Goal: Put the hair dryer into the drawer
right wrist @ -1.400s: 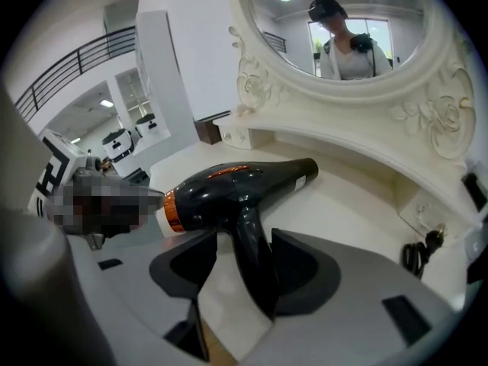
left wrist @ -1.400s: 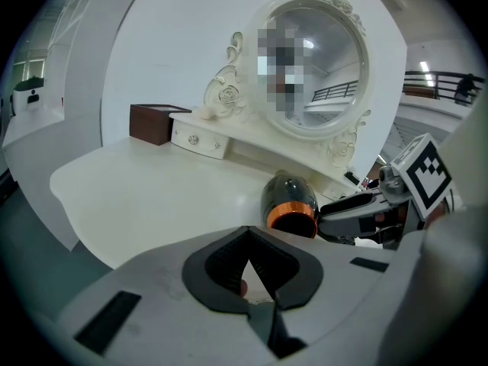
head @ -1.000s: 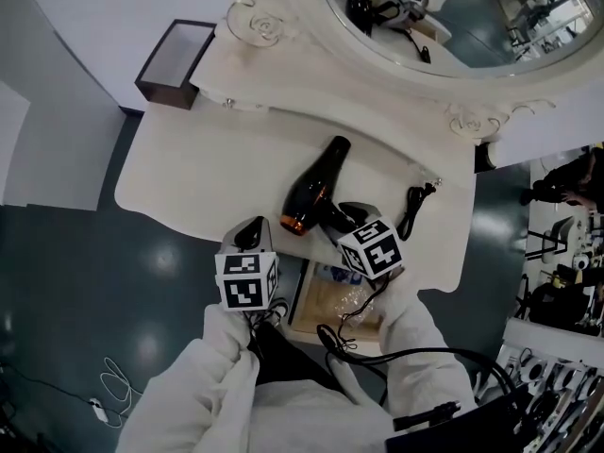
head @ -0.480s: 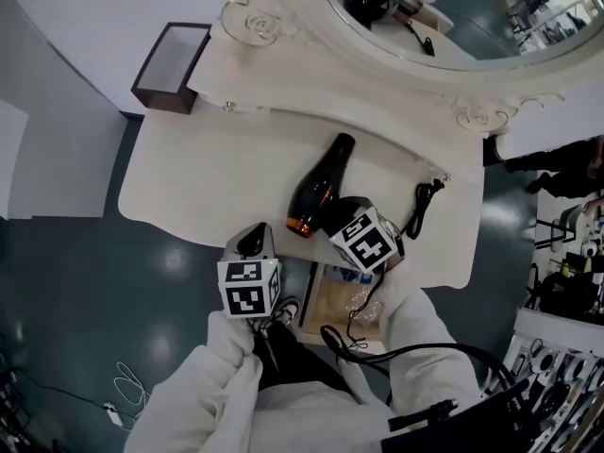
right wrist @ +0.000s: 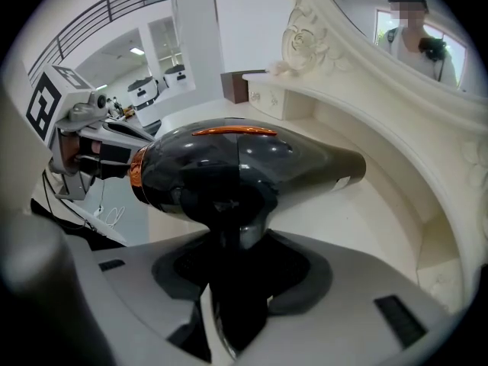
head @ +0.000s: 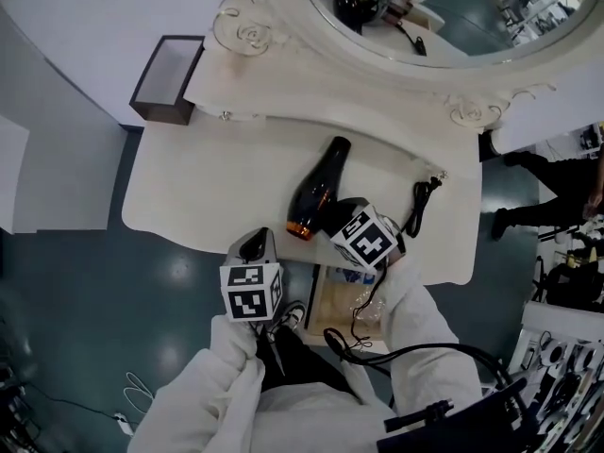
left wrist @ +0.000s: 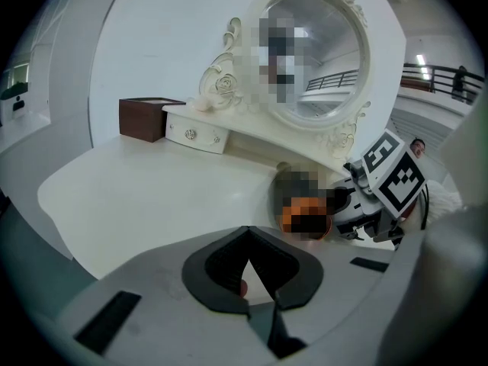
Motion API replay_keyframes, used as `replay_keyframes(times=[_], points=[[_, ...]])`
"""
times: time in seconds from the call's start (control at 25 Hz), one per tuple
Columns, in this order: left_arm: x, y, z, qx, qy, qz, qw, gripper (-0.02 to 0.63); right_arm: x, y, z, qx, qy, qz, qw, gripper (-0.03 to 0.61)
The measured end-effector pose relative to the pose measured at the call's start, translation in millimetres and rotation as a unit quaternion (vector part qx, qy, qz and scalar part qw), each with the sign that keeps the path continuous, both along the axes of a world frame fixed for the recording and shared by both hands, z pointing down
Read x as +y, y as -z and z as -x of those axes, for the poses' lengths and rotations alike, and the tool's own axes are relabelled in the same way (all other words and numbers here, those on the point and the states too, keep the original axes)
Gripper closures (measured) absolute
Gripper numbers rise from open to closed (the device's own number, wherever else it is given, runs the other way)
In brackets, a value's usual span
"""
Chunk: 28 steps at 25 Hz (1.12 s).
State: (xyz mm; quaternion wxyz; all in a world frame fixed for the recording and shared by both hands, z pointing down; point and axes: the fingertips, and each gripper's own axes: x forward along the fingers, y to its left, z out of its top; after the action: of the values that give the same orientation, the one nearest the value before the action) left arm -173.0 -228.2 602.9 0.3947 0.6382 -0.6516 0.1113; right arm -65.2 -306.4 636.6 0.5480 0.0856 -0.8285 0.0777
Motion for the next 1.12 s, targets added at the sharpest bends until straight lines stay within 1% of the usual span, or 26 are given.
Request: replay_keyframes(times=[0.24, 0.32, 0.4, 0.56, 0.76, 0.92, 1.12], points=[[1, 7, 0, -0.003, -0.006, 0.0, 1.0, 0.618, 2, 1, -7, 0.008, -0.003, -0.011, 1.0, 0.348], [-1, 12, -1, -0.003, -0.011, -0.004, 0.9999, 0.618, 5, 5, -12, 0.012, -0.002, -0.02, 1.0, 0.348], [-4, 17, -2, -0.005, -0.015, -0.011, 0.9998, 0.618, 8, 11, -15, 0.005, -0.004, -0.025, 1.0, 0.348], [-10, 25, 9, -0.013, -0.005, -0.022, 0.9997, 0.618, 12, 39, -13, -0.043, -0.036, -0.022, 0.998, 0.348], [-15, 43, 17, -0.026, -0.002, -0.04, 0.9989, 0.618, 10, 78, -15, -0.097, -0.072, -0.037, 0.992, 0.348], [-11, 58, 3, -0.025, -0.013, -0.052, 0.9983, 0.618, 16, 101, -22, -0.127, -0.1, -0.042, 0.986, 0.35], [-6, 86, -19, -0.034, -0.043, -0.076, 0.9956, 0.618, 20, 133, -34, -0.163, -0.132, -0.055, 0.976, 0.35]])
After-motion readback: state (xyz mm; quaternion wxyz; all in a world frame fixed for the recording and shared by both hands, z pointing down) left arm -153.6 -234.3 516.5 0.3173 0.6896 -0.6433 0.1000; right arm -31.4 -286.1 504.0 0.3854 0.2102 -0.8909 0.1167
